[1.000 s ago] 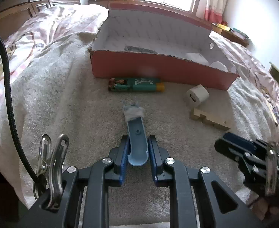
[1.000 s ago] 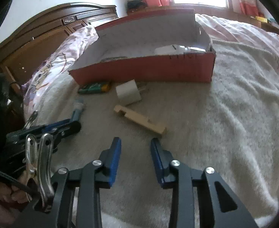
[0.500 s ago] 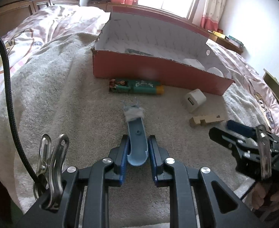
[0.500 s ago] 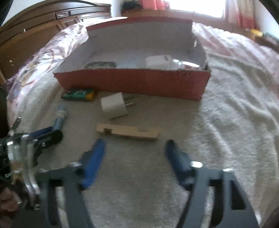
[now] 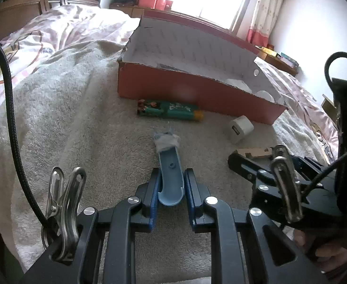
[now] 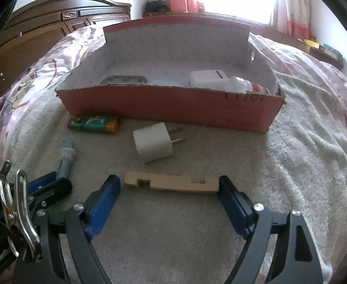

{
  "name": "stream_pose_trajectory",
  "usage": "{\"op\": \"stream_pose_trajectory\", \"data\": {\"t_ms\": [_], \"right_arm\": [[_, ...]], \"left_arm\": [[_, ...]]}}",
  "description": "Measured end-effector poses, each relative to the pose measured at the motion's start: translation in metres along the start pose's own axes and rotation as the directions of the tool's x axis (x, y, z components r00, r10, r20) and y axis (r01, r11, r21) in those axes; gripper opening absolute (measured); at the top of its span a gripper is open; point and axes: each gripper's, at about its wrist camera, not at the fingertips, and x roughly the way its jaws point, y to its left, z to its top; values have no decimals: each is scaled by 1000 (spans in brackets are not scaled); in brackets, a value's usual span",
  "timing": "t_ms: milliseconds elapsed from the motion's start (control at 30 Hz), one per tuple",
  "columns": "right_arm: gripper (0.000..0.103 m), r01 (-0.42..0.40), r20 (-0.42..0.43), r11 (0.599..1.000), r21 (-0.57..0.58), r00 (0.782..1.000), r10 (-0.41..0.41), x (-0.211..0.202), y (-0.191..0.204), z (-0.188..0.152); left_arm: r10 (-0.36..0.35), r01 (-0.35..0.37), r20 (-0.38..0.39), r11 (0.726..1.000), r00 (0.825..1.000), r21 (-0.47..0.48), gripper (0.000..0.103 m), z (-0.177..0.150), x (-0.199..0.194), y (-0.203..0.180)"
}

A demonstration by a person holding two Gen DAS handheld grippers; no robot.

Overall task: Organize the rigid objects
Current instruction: 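Grasp the light wooden stick with the right tool while the left tool holds the blue piece, then carry the blue piece and wooden stick over the box with both tools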

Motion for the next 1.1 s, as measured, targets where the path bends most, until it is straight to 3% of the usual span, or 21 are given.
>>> {"op": "stream_pose_trajectory", "data": {"t_ms": [167, 300, 1100], "right_arm": [[87, 23, 8, 1000, -21, 1000, -23, 2, 4, -2], [81, 33, 27, 999, -10, 999, -32, -1, 1, -4], [80, -110, 53, 991, 72, 993, 107, -17, -22, -13]], "left_arm": [[2, -2, 6, 1000, 1000, 4, 21, -1, 0, -1], [3, -3, 7, 1000, 1000, 4, 21, -1, 0, -1], [50, -51, 9, 998, 999, 36, 21, 7, -14, -12]]}}
